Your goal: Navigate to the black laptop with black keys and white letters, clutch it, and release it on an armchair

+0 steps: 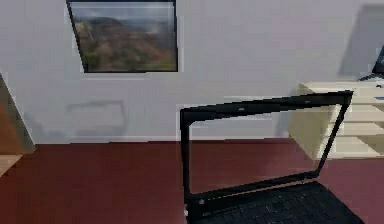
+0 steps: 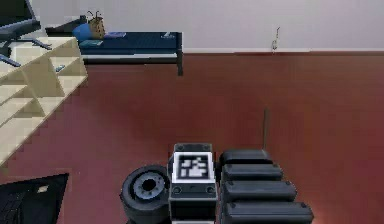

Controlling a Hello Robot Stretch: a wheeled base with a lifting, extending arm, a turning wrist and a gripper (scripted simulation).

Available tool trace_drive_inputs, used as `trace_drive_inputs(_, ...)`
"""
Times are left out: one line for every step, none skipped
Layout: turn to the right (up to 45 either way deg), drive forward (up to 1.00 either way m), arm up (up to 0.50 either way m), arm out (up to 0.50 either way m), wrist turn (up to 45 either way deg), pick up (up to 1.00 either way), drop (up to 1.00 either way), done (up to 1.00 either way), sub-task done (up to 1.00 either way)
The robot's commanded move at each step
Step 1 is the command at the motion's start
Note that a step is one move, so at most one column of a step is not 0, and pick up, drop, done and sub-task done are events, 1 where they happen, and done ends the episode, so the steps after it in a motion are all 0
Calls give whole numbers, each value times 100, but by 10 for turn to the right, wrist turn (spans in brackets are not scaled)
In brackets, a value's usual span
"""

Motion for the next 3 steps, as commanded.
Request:
trace_drive_inputs(0,20,0,0,0,0,0,0,0)
trace_drive_inputs(450,0,0,0,0,0,0,0,0)
trace_drive_inputs(360,0,0,0,0,0,0,0,0)
